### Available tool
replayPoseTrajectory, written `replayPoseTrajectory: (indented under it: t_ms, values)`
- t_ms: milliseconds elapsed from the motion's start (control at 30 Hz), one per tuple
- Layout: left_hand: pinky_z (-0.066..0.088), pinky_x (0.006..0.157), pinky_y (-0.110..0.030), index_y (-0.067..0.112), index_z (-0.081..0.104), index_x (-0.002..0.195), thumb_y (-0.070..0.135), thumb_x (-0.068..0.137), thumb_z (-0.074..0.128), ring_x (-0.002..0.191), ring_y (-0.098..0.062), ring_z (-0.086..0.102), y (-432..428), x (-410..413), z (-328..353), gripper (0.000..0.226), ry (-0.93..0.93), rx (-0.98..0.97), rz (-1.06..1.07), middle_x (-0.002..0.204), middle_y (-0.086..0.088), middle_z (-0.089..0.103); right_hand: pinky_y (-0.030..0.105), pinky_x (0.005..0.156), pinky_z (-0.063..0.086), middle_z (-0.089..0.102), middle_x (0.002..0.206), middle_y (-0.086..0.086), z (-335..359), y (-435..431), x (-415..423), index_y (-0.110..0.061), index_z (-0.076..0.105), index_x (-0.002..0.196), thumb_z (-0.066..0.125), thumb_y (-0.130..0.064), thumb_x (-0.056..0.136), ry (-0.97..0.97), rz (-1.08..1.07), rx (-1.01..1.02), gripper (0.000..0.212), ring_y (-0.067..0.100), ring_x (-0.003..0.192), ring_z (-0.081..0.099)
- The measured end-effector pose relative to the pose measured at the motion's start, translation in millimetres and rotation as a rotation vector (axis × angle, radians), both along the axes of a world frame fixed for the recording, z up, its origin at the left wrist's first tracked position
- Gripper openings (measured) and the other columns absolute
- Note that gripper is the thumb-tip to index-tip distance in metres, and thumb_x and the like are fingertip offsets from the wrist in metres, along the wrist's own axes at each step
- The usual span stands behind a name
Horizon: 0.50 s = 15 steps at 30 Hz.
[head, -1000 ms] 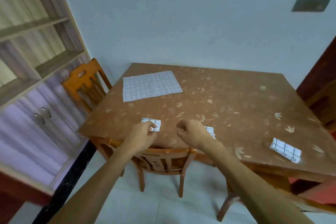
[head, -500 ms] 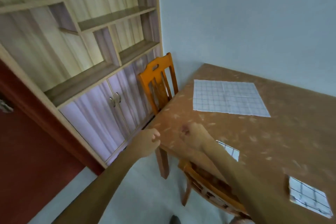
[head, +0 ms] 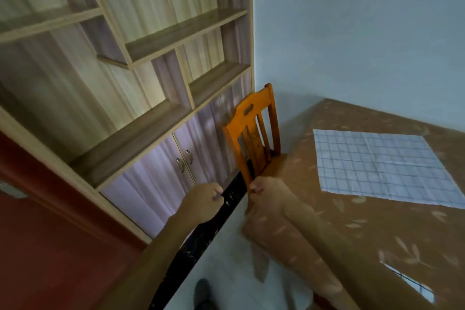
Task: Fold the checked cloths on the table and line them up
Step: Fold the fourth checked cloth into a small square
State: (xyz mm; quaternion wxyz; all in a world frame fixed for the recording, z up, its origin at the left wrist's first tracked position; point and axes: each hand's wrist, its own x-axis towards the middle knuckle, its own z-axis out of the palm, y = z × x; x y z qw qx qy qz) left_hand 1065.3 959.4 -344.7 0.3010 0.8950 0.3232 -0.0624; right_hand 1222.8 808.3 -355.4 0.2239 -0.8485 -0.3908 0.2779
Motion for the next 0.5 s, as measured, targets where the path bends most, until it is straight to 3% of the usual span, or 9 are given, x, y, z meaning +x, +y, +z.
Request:
replayPoseTrajectory:
  t_ms: [167, 300, 400, 500]
  values:
    - [0.047, 0.104, -0.036, 0.014, 0.062, 0.124, 0.026, 0.098, 0.057, 0.118, -0.02, 0.058, 89, 46, -10, 0.029, 0.004, -0.006, -0.102, 0.125, -0.005, 0.062, 0.028, 0.094, 0.05, 0.065, 0.122, 0.002, -3, 74, 25, -0.014, 0.064, 0.122, 0.057, -0.022, 0.093, -0.061, -0.059, 0.043, 0.031, 0.02, 0.111, 0.061]
    - [0.052, 0.093, -0.036, 0.019, 0.063, 0.122, 0.027, 0.095, 0.059, 0.106, -0.018, 0.062, 156, 91, 5, 0.028, 0.0, 0.037, -0.247, 0.115, 0.001, 0.064, 0.04, 0.084, 0.057, 0.07, 0.101, 0.003, 1, 121, 44, -0.014, 0.068, 0.102, 0.056, -0.02, 0.089, 0.005, -0.222, 0.049, 0.018, 0.019, 0.09, 0.067]
    - [0.052, 0.084, -0.032, 0.02, 0.064, 0.118, 0.028, 0.095, 0.06, 0.099, -0.015, 0.063, 191, 122, 13, 0.025, -0.014, 0.066, -0.372, 0.11, 0.001, 0.066, 0.03, 0.071, 0.057, 0.068, 0.086, -0.005, 3, 144, 55, -0.025, 0.066, 0.082, 0.054, -0.02, 0.089, 0.012, -0.321, 0.044, 0.014, 0.01, 0.077, 0.064]
    - [0.048, 0.076, -0.023, 0.024, 0.064, 0.116, 0.028, 0.096, 0.061, 0.092, -0.007, 0.062, 215, 153, 11, 0.021, -0.048, 0.033, -0.466, 0.108, 0.003, 0.066, 0.019, 0.055, 0.044, 0.062, 0.071, -0.008, 8, 157, 62, -0.024, 0.058, 0.063, 0.052, -0.019, 0.087, -0.005, -0.421, 0.041, 0.026, 0.006, 0.063, 0.06]
